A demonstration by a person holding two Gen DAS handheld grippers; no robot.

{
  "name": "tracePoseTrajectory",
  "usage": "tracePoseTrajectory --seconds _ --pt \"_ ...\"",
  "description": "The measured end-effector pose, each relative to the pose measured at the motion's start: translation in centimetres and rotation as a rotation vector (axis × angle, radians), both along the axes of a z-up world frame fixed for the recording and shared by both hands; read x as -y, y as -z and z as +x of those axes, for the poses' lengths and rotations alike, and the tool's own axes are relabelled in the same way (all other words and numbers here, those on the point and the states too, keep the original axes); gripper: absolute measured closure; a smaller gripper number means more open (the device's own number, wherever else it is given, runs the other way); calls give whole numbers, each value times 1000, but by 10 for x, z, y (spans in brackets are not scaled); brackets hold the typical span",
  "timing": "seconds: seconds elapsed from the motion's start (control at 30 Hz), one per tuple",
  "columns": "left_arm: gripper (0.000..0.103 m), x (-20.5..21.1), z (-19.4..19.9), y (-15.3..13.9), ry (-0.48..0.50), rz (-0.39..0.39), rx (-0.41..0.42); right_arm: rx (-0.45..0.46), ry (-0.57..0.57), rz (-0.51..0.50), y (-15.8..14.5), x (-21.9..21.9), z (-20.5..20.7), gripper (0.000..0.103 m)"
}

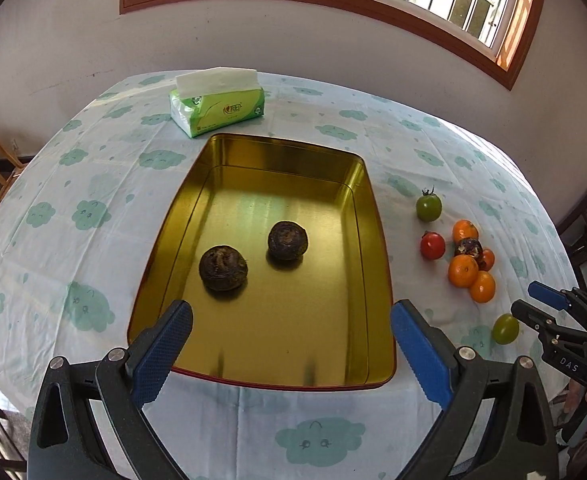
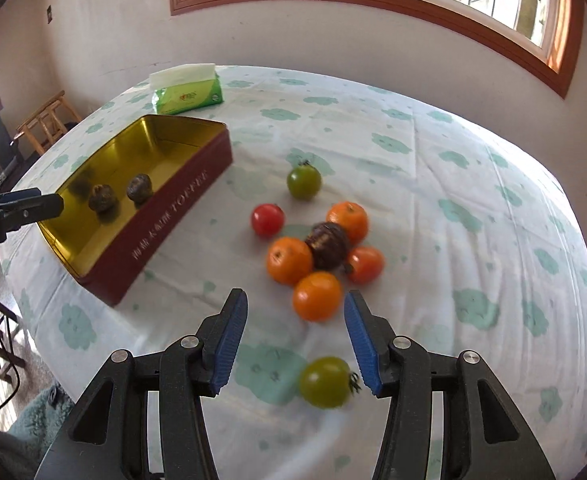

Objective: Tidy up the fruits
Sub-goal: 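Grasp the green tomato with the right gripper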

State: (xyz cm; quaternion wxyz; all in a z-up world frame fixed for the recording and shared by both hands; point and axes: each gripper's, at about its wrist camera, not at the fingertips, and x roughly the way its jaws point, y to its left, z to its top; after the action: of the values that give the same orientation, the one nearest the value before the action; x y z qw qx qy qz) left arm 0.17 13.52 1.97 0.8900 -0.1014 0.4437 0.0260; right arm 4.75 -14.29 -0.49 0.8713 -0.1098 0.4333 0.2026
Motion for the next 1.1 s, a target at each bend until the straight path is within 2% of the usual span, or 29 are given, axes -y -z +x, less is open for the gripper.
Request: tracePoseTrajectory --seconds 0.17,0.47,0.8,0.87,1.1 --pt "5 31 8 3 76 0 -12 -57 55 12 22 32 -10 51" --pt "5 81 17 9 178 26 -26 -82 31 37 41 20 -8 51" --pt "5 102 27 19 198 34 -53 -86 24 14 52 14 -2 52" --pt "5 104 29 21 199 31 -54 -79 26 6 53 13 -2 59" --pt "5 116 37 27 209 42 -65 -77 32 11 55 17 -1 64"
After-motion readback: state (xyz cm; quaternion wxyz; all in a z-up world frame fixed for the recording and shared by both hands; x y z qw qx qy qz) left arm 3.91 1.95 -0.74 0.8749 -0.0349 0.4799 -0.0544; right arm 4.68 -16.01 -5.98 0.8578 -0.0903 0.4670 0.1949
